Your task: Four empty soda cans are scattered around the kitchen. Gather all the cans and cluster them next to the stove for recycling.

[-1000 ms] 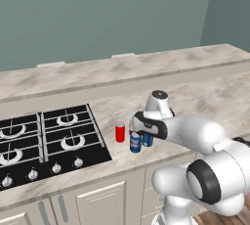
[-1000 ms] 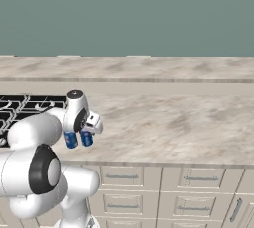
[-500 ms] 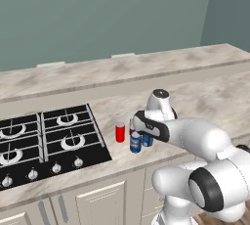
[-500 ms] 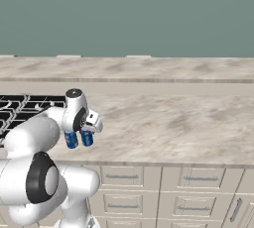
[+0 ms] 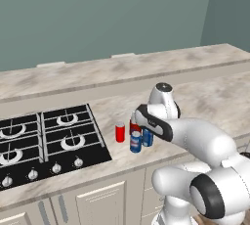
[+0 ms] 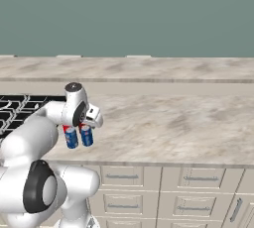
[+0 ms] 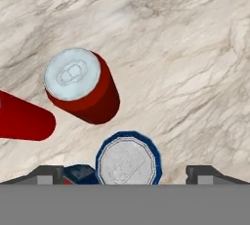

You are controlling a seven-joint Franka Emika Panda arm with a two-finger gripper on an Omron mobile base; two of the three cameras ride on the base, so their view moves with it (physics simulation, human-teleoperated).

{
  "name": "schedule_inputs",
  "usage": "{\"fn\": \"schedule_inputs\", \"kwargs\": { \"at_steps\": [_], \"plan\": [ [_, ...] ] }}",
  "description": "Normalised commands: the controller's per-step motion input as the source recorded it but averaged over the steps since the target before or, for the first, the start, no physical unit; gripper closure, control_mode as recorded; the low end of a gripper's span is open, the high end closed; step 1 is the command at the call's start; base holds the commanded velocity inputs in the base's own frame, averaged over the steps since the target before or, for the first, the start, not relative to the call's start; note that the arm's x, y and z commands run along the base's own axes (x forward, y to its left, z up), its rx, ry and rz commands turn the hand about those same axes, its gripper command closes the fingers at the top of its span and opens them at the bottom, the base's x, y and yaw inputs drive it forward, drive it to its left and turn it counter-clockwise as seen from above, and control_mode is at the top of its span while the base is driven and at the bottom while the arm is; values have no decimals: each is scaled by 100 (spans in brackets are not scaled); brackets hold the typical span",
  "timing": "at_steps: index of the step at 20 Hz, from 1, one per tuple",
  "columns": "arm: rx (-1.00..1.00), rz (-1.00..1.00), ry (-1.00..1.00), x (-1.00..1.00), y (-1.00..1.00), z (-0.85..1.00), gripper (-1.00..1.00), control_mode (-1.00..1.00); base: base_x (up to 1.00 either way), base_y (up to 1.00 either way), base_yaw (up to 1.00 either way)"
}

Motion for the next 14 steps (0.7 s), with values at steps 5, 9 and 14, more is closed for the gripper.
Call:
{"fn": "schedule_inputs", "kwargs": {
  "at_steps": [5,9,14],
  "plan": [
    [0,0,-1,-2,-3,24,-100,-100,0,0,0],
    [0,0,-3,-12,0,20,-100,-100,0,0,0],
    [0,0,-8,-28,4,12,-100,-100,0,0,0]
  ]
}}
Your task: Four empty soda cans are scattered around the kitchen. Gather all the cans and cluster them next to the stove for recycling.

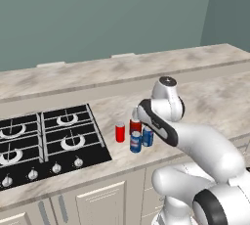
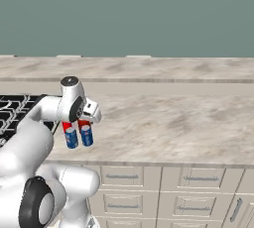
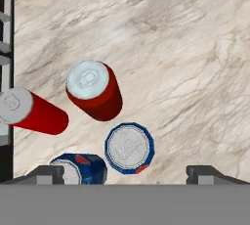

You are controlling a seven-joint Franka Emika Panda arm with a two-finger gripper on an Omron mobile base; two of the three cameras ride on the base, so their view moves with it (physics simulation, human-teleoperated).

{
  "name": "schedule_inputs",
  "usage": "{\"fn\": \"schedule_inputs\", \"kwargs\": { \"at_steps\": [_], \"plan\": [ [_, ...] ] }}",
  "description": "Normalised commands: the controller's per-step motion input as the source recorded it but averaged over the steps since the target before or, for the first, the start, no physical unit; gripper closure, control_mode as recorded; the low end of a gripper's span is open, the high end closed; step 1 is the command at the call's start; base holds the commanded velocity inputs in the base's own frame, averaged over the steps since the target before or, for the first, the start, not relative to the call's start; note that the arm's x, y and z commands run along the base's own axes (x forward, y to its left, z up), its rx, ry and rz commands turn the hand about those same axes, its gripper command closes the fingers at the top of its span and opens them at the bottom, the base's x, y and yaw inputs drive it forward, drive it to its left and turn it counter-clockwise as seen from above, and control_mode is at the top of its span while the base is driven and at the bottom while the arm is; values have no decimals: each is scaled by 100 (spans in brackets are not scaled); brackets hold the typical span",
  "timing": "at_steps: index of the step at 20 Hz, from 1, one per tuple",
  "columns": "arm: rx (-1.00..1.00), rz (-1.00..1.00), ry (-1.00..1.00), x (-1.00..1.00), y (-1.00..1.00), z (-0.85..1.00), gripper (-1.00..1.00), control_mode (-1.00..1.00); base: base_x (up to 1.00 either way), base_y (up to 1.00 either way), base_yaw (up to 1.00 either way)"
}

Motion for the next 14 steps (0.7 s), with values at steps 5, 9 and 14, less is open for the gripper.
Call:
{"fn": "schedule_inputs", "kwargs": {
  "at_steps": [5,9,14],
  "plan": [
    [0,0,-17,-39,10,7,-100,-100,0,0,0],
    [2,0,-7,-41,7,10,-100,-100,0,0,0],
    [8,0,0,-43,1,19,-100,-100,0,0,0]
  ]
}}
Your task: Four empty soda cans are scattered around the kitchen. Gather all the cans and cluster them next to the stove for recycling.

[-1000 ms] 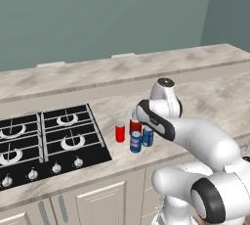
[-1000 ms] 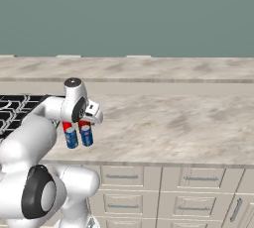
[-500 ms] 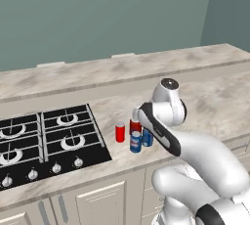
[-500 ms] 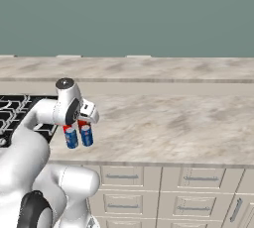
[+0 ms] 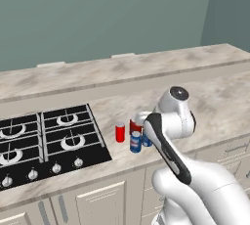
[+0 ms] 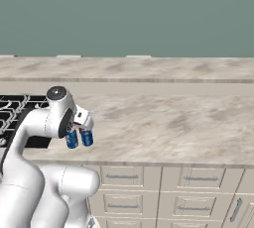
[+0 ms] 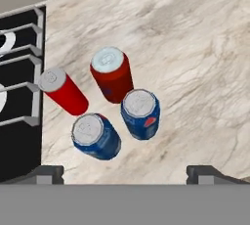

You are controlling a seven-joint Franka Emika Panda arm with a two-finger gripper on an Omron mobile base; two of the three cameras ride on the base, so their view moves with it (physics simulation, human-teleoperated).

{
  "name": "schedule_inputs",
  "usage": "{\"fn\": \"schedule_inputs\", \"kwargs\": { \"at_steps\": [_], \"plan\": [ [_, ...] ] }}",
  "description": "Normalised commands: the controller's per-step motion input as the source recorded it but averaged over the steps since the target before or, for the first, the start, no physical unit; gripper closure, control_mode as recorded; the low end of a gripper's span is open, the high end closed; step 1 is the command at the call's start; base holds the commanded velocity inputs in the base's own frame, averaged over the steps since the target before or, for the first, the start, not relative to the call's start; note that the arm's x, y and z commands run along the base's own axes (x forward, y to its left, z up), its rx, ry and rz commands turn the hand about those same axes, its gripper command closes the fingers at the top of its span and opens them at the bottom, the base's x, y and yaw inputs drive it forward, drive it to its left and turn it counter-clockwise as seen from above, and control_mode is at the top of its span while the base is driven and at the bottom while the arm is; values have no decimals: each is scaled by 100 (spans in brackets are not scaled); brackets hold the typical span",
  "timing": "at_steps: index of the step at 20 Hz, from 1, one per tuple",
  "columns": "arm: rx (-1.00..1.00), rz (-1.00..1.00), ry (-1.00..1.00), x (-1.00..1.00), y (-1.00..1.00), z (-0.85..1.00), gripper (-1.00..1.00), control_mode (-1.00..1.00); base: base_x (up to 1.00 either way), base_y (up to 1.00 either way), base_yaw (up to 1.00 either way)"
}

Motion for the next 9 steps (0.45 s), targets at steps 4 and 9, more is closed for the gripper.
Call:
{"fn": "schedule_inputs", "kwargs": {
  "at_steps": [4,9],
  "plan": [
    [6,0,0,-47,0,21,-100,-100,0,0,0],
    [0,0,0,-51,2,13,-100,-100,0,0,0]
  ]
}}
